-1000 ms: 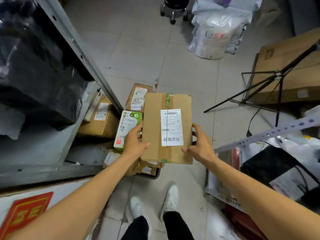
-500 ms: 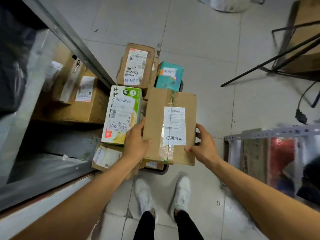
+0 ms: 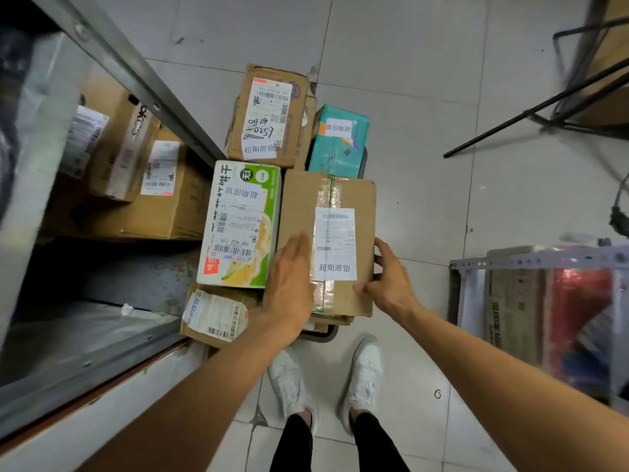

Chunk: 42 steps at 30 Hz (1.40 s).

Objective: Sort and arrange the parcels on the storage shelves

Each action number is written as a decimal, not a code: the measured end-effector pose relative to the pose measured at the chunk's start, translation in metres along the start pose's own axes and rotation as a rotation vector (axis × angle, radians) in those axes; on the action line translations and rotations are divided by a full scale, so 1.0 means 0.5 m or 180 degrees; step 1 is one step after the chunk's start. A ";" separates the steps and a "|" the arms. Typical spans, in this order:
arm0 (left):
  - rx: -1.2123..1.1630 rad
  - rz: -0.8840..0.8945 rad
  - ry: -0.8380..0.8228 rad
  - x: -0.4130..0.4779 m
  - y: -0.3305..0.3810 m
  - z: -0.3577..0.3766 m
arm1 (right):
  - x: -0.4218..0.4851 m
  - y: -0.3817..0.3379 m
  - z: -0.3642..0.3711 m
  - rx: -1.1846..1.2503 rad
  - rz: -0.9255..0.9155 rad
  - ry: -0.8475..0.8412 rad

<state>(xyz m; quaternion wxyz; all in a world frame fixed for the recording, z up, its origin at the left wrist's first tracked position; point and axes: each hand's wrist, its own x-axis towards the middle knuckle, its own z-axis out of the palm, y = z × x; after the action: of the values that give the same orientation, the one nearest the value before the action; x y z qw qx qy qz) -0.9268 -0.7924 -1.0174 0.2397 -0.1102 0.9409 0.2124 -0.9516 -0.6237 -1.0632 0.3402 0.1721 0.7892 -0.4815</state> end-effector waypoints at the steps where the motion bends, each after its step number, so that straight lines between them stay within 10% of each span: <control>1: 0.0029 0.0020 -0.0051 0.003 0.006 0.000 | 0.000 0.000 -0.001 -0.0086 0.0025 -0.0033; 16: 0.0895 0.0258 -0.0561 0.035 0.040 -0.139 | -0.034 -0.105 -0.052 -0.1727 -0.0065 -0.0383; 26: 0.0536 0.0657 -0.0387 -0.081 0.165 -0.489 | -0.268 -0.470 -0.192 -0.3224 -0.1000 -0.0452; 42: 0.0360 0.0555 0.0942 -0.495 0.278 -0.931 | -0.764 -0.862 -0.354 -0.3663 -0.2566 0.0316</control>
<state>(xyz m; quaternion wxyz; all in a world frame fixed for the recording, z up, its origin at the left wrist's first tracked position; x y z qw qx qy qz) -0.9448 -0.8539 -0.4758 0.0850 -0.0446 0.9823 0.1606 -1.0047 -0.6529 -0.4635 0.1358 -0.3193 0.9354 -0.0676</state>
